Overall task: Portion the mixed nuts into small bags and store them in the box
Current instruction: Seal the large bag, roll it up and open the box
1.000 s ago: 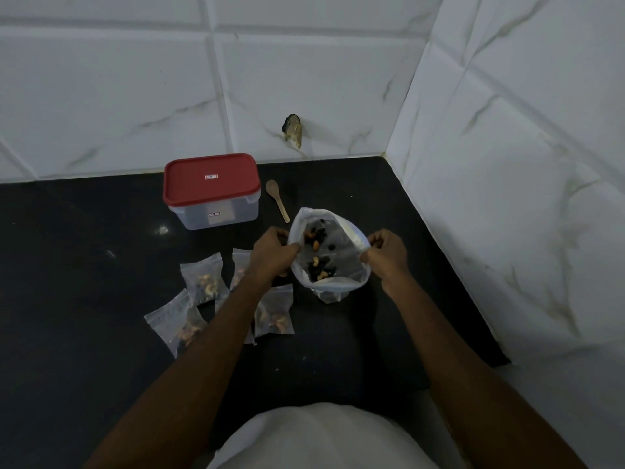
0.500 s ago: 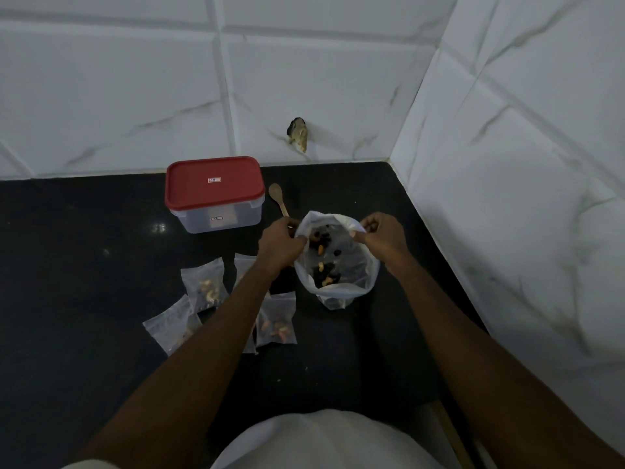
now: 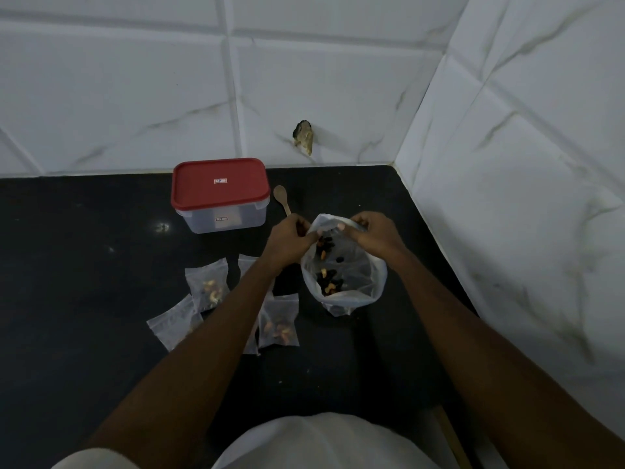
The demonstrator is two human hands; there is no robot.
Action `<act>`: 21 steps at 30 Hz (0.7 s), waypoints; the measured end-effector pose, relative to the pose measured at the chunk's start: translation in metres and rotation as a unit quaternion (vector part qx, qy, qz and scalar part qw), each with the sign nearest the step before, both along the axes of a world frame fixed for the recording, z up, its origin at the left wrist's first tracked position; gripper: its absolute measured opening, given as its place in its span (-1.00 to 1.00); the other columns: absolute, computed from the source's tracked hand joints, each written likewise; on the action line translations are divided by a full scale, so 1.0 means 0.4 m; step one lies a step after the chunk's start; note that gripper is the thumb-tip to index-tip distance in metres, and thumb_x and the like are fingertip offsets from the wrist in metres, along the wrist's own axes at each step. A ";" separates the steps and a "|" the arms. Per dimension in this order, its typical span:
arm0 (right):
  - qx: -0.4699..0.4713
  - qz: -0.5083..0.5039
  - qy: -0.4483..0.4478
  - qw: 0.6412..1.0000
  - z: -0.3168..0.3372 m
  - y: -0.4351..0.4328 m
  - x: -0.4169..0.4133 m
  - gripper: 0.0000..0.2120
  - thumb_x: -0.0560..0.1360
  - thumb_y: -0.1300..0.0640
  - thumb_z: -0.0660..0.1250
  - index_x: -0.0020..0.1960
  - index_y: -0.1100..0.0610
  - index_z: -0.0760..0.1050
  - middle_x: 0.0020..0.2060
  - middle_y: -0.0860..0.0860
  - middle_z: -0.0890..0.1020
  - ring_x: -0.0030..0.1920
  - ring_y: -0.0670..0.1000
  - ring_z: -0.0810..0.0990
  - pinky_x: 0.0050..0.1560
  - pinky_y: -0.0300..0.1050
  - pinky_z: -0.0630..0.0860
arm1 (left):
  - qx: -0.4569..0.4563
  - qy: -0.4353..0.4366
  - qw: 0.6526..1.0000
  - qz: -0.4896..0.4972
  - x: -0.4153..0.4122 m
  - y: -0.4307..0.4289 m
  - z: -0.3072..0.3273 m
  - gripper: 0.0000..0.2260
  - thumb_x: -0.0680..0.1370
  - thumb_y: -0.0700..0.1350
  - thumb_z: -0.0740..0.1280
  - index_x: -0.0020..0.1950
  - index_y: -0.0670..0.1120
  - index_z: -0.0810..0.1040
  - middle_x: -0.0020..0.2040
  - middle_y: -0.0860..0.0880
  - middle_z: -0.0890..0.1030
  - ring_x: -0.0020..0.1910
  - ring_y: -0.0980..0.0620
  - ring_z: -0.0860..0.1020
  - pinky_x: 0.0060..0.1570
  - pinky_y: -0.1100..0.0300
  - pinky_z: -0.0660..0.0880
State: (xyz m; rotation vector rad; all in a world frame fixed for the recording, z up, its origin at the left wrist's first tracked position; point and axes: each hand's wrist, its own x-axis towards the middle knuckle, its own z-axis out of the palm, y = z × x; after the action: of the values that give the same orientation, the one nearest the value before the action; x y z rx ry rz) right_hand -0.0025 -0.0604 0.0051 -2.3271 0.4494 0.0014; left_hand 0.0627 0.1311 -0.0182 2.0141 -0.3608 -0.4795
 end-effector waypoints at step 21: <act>-0.163 0.094 -0.109 0.976 -0.013 -0.005 0.017 -0.80 0.47 0.28 0.40 -0.05 0.01 0.49 -0.06 -0.05 0.51 -0.09 -0.08 0.52 -0.08 -0.12 0.54 | -0.117 0.194 0.973 -0.041 -0.002 0.031 0.013 -0.71 0.55 0.04 0.36 0.12 -0.15 0.61 0.04 -0.16 0.63 -0.01 -0.11 0.60 0.04 -0.01 0.55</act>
State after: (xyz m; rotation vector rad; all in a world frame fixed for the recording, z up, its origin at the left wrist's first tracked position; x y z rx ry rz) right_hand 0.0043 -0.0626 0.0000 -2.6458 0.1223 -0.2518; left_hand 0.0618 0.1435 -0.0129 1.6380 -0.2442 -0.8269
